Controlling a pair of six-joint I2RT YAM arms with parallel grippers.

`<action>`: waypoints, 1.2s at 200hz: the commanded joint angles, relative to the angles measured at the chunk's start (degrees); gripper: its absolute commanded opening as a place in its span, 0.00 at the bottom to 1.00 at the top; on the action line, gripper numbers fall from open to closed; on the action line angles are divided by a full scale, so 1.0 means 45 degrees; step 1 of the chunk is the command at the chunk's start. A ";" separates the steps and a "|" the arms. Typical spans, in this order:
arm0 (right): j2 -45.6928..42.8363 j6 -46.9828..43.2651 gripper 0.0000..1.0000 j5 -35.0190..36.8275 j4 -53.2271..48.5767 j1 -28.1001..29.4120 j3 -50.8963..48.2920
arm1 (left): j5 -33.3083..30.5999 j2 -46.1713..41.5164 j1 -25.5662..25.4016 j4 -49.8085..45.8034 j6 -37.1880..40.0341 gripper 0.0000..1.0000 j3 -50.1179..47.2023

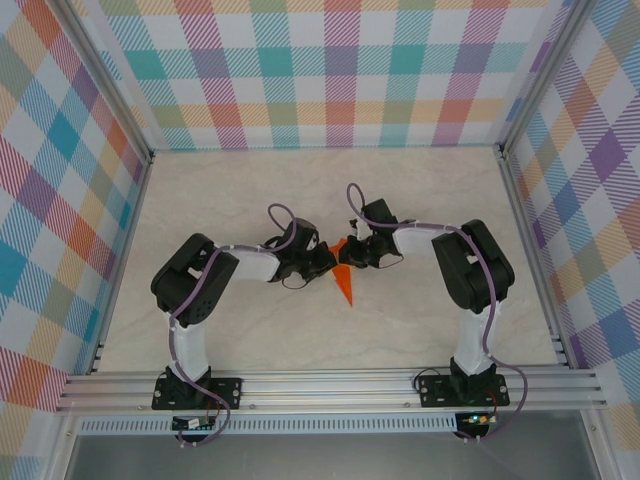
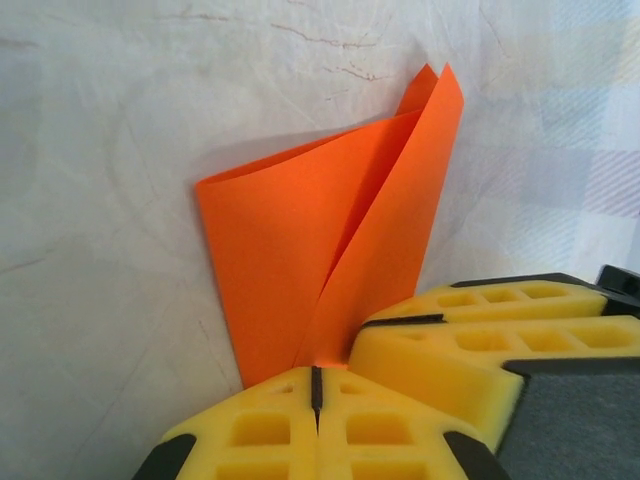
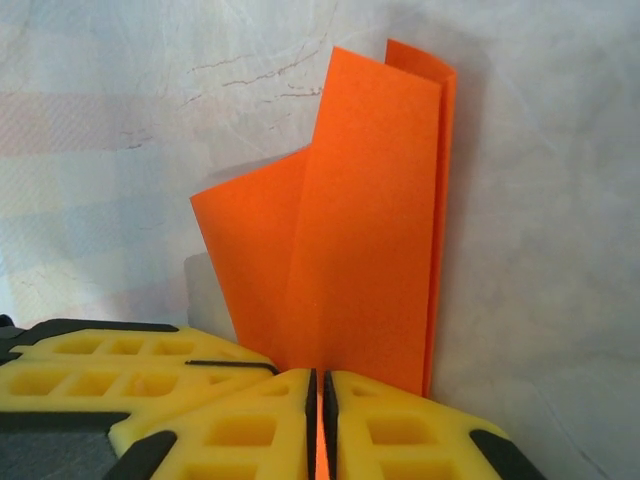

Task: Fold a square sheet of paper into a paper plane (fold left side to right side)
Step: Fold the wing for the fifth time at the center of the table.

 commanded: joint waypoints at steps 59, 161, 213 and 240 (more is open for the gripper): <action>-0.3998 0.0605 0.15 -0.1532 0.0306 0.0261 -0.2699 | -0.1475 0.0918 -0.0190 -0.2124 0.0583 0.00 -0.0074; -0.2540 0.2424 0.14 -0.2816 0.3462 0.0710 -0.4250 | -0.1730 0.0658 -0.0192 -0.2408 0.0679 0.00 -0.0024; -0.2036 0.2225 0.13 -0.2392 0.2801 0.0938 -0.4171 | -0.1880 0.0652 -0.0191 -0.2600 0.0736 0.00 0.0029; -0.1986 0.2109 0.13 -0.2015 0.2317 0.1151 -0.4085 | -0.2089 0.0679 -0.0192 -0.2761 0.0774 0.00 0.0065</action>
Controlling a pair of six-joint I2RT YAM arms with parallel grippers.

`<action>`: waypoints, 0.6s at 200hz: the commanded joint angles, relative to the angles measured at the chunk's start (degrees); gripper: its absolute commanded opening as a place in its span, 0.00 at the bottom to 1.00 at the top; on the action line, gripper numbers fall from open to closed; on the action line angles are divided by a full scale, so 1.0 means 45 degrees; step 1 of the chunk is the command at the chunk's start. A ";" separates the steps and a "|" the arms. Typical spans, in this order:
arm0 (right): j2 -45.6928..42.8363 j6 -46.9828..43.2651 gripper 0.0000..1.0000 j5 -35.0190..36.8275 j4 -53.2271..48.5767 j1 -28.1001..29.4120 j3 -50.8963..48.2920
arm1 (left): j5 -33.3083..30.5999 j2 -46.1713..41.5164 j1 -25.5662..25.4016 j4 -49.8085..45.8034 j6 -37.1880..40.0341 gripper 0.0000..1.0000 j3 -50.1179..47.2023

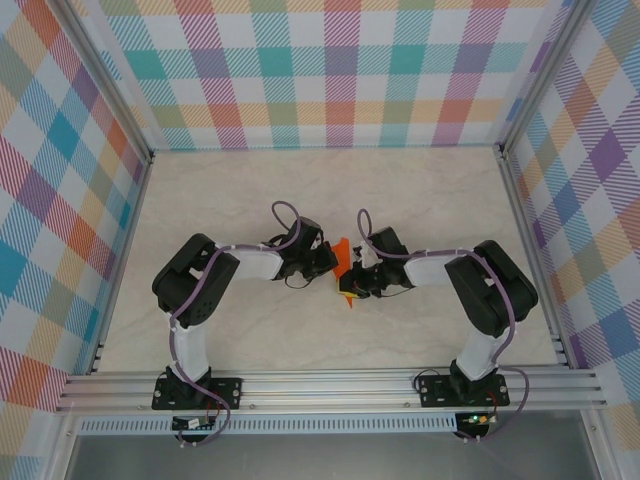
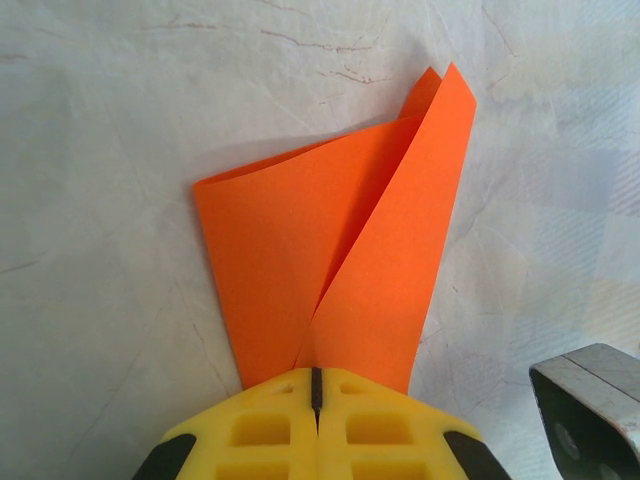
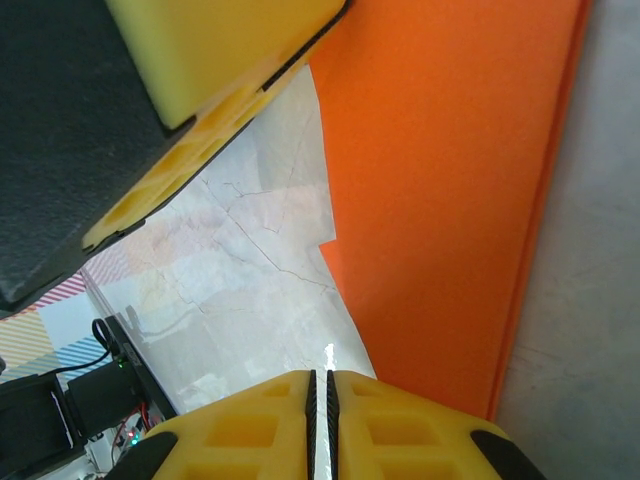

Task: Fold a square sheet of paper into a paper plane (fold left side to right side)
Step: Fold the wing for the fifth time at the center of the table.

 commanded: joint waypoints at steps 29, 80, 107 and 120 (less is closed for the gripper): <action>0.0252 -0.0048 0.13 0.0449 -0.0526 0.0425 0.0145 | -0.1547 0.0733 -0.0037 -0.2101 0.0382 0.00 -0.0286; 0.0336 0.0246 0.14 0.1271 -0.0470 0.0658 0.0040 | -0.1638 0.0751 -0.0037 -0.2091 0.0359 0.00 -0.0345; 0.0652 0.0669 0.14 0.1564 -0.0142 0.0741 -0.0040 | -0.1608 0.0730 -0.0027 -0.2067 0.0334 0.00 -0.0360; 0.0677 0.0549 0.14 0.1902 -0.0609 0.0800 -0.0010 | -0.1625 0.0720 -0.0037 -0.2086 0.0336 0.00 -0.0384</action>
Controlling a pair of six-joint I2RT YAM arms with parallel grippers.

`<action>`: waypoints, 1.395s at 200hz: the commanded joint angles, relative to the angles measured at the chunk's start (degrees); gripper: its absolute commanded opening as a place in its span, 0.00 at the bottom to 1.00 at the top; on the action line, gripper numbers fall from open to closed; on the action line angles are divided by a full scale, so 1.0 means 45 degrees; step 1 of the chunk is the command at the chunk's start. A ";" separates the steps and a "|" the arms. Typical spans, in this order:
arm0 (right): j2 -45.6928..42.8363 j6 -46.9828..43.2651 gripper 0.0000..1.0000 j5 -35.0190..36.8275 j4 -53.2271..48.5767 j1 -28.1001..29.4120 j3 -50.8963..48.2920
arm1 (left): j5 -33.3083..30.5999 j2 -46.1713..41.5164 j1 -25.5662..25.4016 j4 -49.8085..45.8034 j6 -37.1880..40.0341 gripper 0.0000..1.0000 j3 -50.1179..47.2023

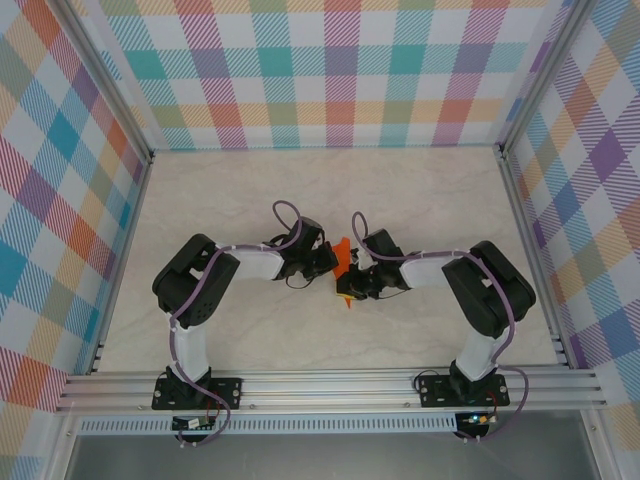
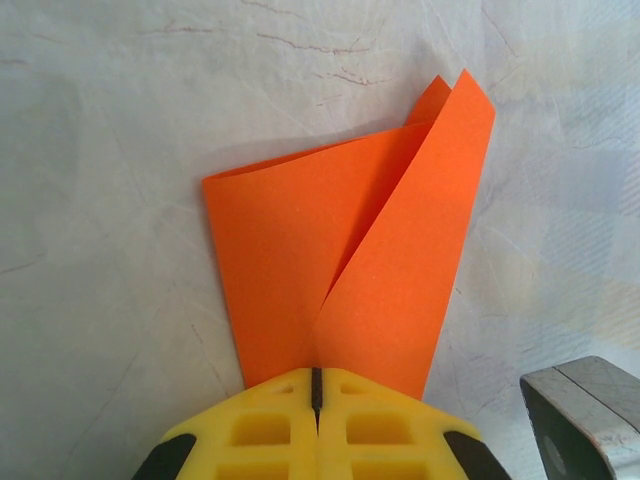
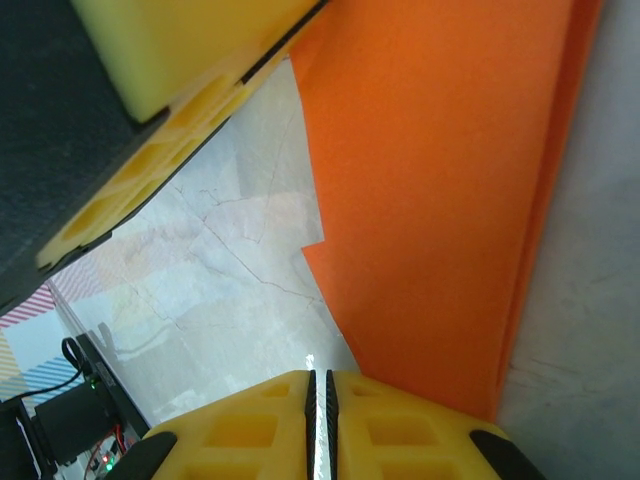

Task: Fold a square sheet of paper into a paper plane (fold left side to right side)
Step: Fold the wing for the fifth time at the center of the table.

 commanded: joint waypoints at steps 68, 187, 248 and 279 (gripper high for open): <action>-0.2444 -0.0357 0.15 0.0738 -0.1071 0.0288 -0.0468 | -0.1421 0.0694 -0.0012 -0.2018 0.0275 0.00 -0.0417; -0.1241 0.0392 0.15 -0.0160 0.0472 0.0604 -0.0746 | -0.1422 0.0695 -0.0012 -0.1989 0.0275 0.00 -0.0413; -0.0672 0.0088 0.15 0.0274 -0.0082 0.0728 -0.0723 | -0.1442 0.0670 -0.0012 -0.2009 0.0290 0.00 -0.0396; -0.0392 0.0087 0.15 0.0220 -0.0085 0.0767 -0.0689 | -0.1479 0.0667 -0.0012 -0.2065 0.0333 0.00 -0.0386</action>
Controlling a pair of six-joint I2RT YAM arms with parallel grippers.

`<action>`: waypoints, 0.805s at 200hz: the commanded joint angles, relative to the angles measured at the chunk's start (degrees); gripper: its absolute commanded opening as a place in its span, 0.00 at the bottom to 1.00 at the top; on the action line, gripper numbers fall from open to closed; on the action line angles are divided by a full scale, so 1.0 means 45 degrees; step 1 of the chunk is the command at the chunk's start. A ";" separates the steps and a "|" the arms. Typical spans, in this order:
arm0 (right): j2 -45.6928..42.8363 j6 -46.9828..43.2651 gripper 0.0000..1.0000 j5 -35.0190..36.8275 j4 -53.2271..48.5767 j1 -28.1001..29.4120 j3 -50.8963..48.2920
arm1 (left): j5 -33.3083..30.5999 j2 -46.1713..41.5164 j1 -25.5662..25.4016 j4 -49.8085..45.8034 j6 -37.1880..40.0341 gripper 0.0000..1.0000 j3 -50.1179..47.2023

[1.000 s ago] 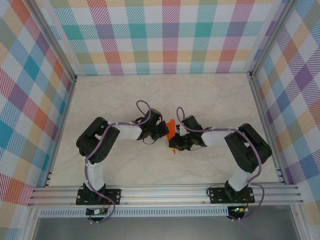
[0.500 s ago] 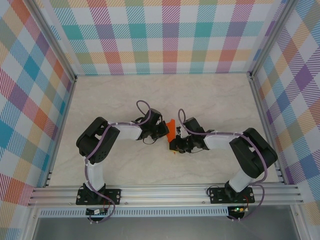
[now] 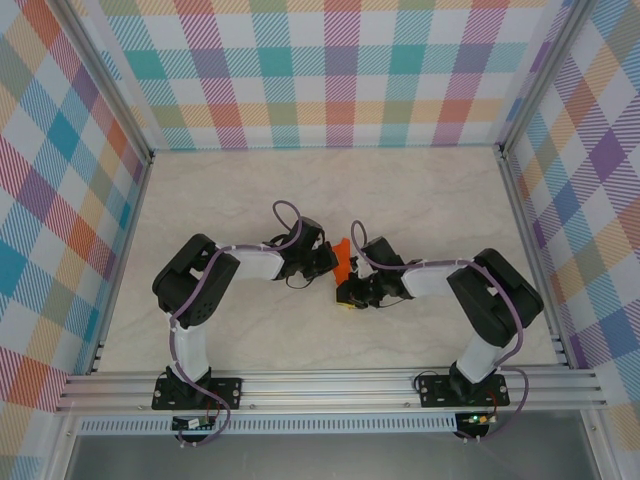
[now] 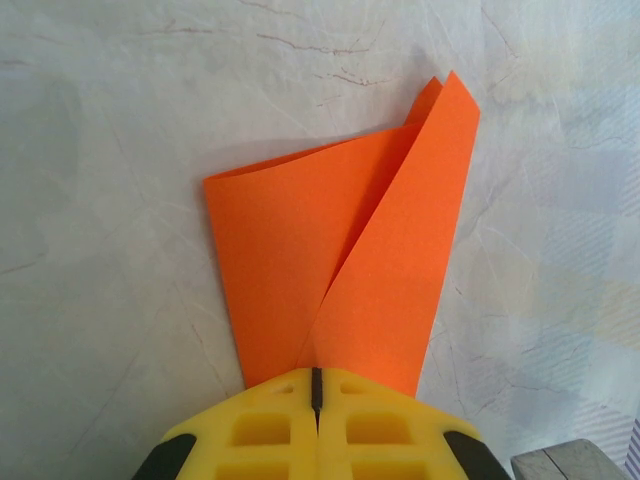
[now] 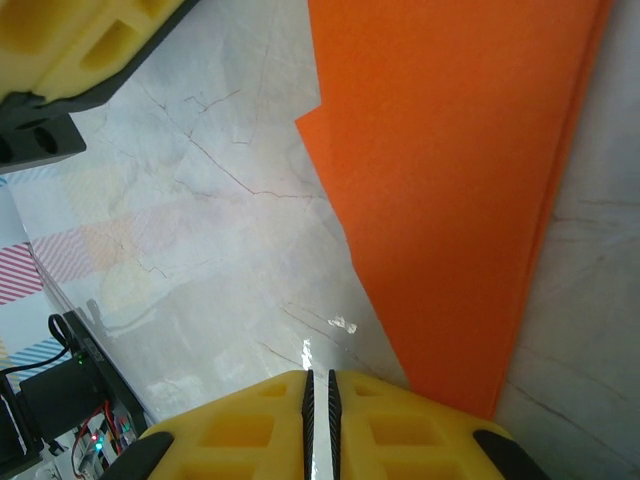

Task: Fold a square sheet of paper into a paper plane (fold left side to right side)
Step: Fold the wing for the fifth time at the center of the table.

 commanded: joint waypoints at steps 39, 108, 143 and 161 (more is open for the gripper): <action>0.0091 -0.0468 0.15 0.0528 -0.0851 0.0142 -0.0134 | -0.1509 0.0767 -0.0012 -0.2145 0.0292 0.00 -0.0315; -0.1091 -0.0429 0.15 0.0291 -0.1154 0.0163 -0.1367 | -0.1695 0.1060 0.0105 -0.2530 0.0412 0.00 0.0000; -0.1623 -0.0419 0.15 -0.0532 -0.0903 0.0139 -0.1675 | -0.1635 0.0994 0.0105 -0.2547 0.0451 0.00 0.0011; -0.2401 -0.0647 0.15 -0.0521 -0.1510 0.0066 -0.1036 | -0.1616 0.0938 0.0105 -0.2510 0.0435 0.00 -0.0070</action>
